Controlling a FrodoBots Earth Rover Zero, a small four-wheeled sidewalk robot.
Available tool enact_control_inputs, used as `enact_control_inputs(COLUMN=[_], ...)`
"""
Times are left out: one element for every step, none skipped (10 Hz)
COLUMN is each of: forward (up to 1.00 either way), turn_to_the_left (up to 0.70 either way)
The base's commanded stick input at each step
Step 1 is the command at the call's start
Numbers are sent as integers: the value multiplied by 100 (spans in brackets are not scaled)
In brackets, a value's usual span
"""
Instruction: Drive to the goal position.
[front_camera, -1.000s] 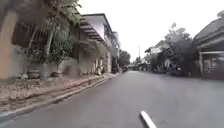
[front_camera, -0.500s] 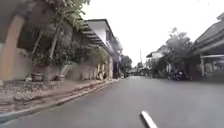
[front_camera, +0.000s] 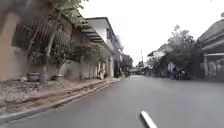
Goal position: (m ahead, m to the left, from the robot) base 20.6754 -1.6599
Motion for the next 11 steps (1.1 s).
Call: enact_control_inputs(forward=[70,70,70,70,70,70,70,70,70,70,70], turn_to_the_left=[-2,-22,-34,-35,-34,-33,-32,-31,-30,-29,-29])
